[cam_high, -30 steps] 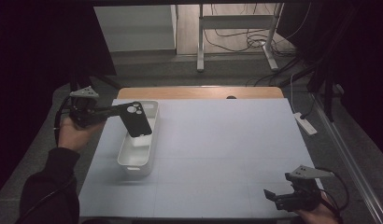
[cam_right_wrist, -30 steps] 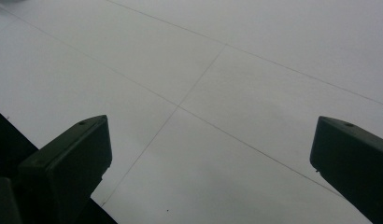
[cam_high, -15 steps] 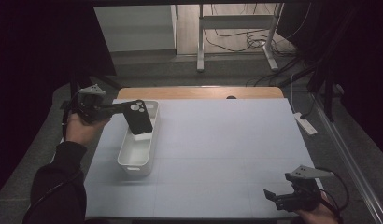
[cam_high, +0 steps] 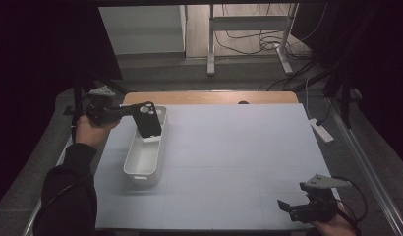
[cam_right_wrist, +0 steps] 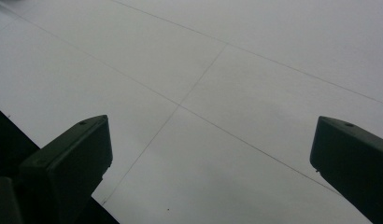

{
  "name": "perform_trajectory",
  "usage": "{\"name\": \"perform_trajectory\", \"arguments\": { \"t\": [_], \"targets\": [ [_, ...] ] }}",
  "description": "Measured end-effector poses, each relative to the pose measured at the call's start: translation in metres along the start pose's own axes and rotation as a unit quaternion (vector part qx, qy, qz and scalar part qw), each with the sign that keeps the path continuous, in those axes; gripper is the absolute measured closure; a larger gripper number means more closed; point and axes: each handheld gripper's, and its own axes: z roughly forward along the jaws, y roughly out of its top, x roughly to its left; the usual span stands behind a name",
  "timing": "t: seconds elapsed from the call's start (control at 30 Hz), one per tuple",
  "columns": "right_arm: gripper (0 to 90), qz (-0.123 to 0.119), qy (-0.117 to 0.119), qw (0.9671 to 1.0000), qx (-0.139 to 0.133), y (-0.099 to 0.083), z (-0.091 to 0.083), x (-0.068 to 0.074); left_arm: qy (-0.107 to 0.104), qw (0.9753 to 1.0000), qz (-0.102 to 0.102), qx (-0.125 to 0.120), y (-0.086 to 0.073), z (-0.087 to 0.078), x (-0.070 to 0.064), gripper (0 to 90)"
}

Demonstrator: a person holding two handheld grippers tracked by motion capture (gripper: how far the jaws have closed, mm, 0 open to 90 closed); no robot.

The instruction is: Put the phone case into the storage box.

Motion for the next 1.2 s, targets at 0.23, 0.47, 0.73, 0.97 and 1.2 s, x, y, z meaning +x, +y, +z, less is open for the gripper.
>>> {"name": "perform_trajectory", "arguments": {
  "t": [0.23, 0.47, 0.73, 0.97, 1.2],
  "targets": [
    [0.0, -0.001, -0.001, 1.0000, 0.001, 0.000, 0.000, 0.000, 0.002, 1.0000, 0.003, -0.001, 0.004, 0.010, 0.006, 83.2],
    [0.0, -0.001, -0.002, 1.0000, 0.002, 0.000, 0.000, 0.000, 0.008, 0.9999, 0.013, 0.001, 0.006, 0.023, 0.010, 83.2],
    [0.0, -0.001, -0.001, 1.0000, 0.001, 0.000, 0.000, 0.000, 0.012, 0.9997, 0.020, 0.001, 0.008, 0.035, 0.013, 83.2],
    [0.0, 0.000, 0.000, 1.0000, 0.002, 0.000, 0.000, 0.000, 0.017, 0.9995, 0.027, 0.000, 0.010, 0.045, 0.016, 83.2],
    [0.0, 0.001, 0.001, 1.0000, 0.003, 0.000, 0.000, 0.000, 0.025, 0.9987, 0.044, 0.001, 0.016, 0.055, 0.017, 83.2]
  ]
}}
